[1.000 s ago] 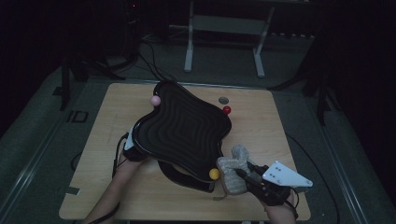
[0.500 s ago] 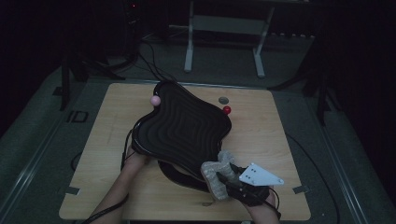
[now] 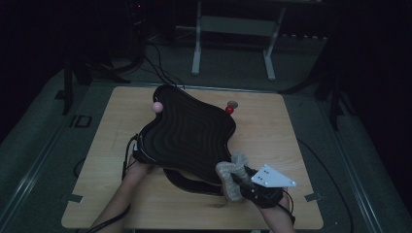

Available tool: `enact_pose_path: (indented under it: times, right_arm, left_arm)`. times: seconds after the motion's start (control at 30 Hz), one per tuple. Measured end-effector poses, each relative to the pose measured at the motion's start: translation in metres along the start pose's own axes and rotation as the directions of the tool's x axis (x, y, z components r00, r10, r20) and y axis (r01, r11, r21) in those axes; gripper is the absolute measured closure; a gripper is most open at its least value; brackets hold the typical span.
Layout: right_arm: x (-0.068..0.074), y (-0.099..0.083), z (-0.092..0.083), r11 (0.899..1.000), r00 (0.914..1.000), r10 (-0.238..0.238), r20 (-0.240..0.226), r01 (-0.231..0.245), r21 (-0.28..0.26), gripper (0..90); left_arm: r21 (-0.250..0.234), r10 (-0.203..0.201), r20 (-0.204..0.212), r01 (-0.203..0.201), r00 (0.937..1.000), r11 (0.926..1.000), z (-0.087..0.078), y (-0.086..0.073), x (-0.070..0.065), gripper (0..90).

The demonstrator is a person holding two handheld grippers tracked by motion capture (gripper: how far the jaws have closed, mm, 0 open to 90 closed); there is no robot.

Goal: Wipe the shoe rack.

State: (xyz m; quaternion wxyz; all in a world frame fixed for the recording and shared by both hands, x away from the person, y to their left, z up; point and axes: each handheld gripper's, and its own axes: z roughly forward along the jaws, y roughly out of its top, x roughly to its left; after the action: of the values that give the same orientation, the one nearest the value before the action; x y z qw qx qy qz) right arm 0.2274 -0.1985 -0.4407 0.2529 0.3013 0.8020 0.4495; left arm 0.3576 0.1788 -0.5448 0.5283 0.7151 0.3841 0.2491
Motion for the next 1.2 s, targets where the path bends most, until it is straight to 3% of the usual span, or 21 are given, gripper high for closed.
enact_pose_path:
  times: [0.03, 0.2, 0.37, 0.43, 0.6, 0.7, 0.87, 1.03, 1.2]
  right_arm:
    - [-0.004, -0.001, 0.003, 1.0, 0.9999, 0.008, 0.007, -0.009, 0.014, 63.1]
    - [-0.018, -0.004, 0.008, 0.997, 0.9962, 0.075, -0.043, -0.074, 0.039, 66.4]
    - [-0.01, 0.001, -0.005, 0.998, 0.9917, 0.069, -0.109, -0.069, 0.009, 63.4]
    - [0.0, 0.004, -0.006, 0.999, 0.9898, 0.053, -0.132, -0.051, 0.018, 52.0]
    - [0.011, 0.004, 0.003, 0.998, 0.988, 0.059, -0.143, -0.053, 0.044, 41.7]
    - [0.022, 0.003, 0.011, 0.998, 0.9943, 0.003, -0.107, 0.003, 0.056, 39.4]
    - [0.02, 0.004, 0.016, 0.999, 0.9946, 0.006, -0.103, 0.0, 0.052, 41.8]
    - [0.009, 0.003, 0.018, 0.999, 0.9971, 0.001, -0.076, 0.003, 0.05, 43.5]
    - [-0.006, 0.003, 0.022, 0.999, 0.9979, 0.028, -0.059, -0.025, 0.047, 44.8]
  left_arm:
    - [0.004, 0.003, 0.004, -0.003, 1.0, 1.0, -0.002, 0.0, 0.0, 74.1]
    - [0.017, 0.022, 0.007, -0.022, 0.9997, 0.9996, -0.007, -0.001, -0.002, 74.1]
    - [0.012, 0.022, 0.006, -0.022, 0.9997, 0.9997, -0.006, -0.001, -0.003, 74.1]
    - [0.014, 0.022, 0.002, -0.022, 0.9998, 0.9997, -0.006, -0.001, -0.004, 74.1]
    - [0.016, 0.017, 0.004, -0.018, 0.9998, 0.9997, -0.006, -0.001, -0.004, 74.1]
    - [0.017, 0.019, 0.008, -0.019, 0.9998, 0.9997, -0.006, -0.001, -0.003, 74.2]
    - [0.002, 0.0, 0.016, 0.0, 0.9999, 1.0, -0.009, -0.003, -0.001, 74.2]
    - [0.006, 0.006, 0.035, -0.006, 0.9994, 1.0, -0.016, -0.006, -0.001, 74.2]
    - [0.007, 0.014, 0.061, -0.015, 0.998, 0.9999, -0.023, -0.008, -0.002, 74.2]
